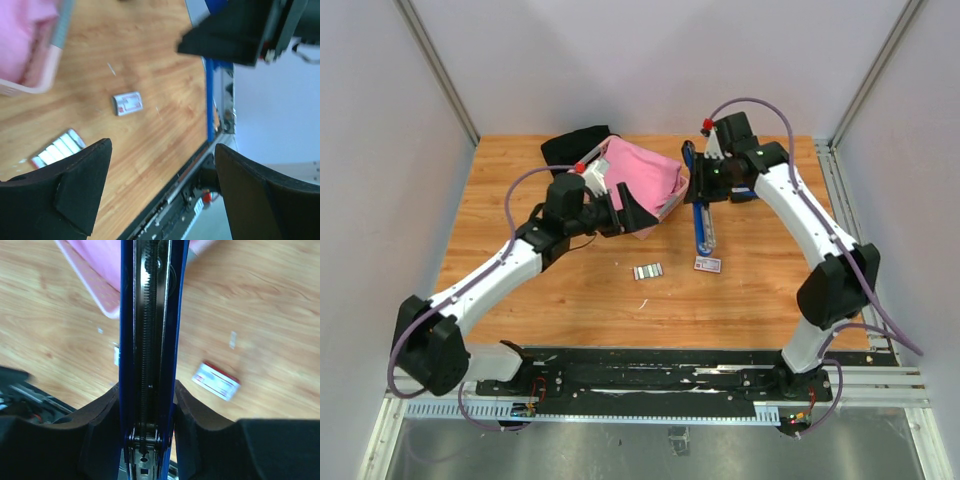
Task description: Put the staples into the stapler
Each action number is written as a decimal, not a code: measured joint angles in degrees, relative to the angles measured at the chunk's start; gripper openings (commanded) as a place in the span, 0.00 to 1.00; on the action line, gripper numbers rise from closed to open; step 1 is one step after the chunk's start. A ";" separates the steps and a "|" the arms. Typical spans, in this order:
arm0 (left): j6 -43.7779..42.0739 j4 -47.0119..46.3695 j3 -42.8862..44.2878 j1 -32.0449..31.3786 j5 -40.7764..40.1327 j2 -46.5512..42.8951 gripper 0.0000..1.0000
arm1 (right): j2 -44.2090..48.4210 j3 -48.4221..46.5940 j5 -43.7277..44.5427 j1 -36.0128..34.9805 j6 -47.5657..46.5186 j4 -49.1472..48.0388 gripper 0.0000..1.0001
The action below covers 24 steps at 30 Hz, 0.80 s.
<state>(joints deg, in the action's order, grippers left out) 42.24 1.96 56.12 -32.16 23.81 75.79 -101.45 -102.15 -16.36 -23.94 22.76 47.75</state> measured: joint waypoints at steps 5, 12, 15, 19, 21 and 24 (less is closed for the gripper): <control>-0.04 0.98 -2.93 6.01 -2.64 -6.43 0.89 | 7.87 9.75 2.34 4.46 -7.82 2.23 0.00; -0.85 3.52 -3.67 7.19 -4.66 -7.13 0.89 | 9.05 19.06 6.40 5.44 -16.94 4.26 0.01; -0.76 4.24 -3.67 7.23 -5.95 -7.13 0.90 | 7.43 20.55 7.34 5.44 -18.60 4.85 0.01; 0.07 4.39 -3.67 7.23 -7.58 -7.17 0.90 | 5.60 22.21 9.14 5.44 -18.95 4.33 0.01; 0.48 4.39 -3.76 7.23 -8.17 -7.21 0.90 | 4.68 22.84 9.99 5.46 -18.93 4.24 0.01; 0.96 4.39 -4.50 7.23 -8.79 -7.67 0.90 | 2.93 23.17 11.56 5.46 -18.86 3.78 0.00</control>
<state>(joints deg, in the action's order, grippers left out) 43.20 6.35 51.62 -24.93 15.03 68.12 -98.52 -78.98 -4.80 -18.48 3.90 51.53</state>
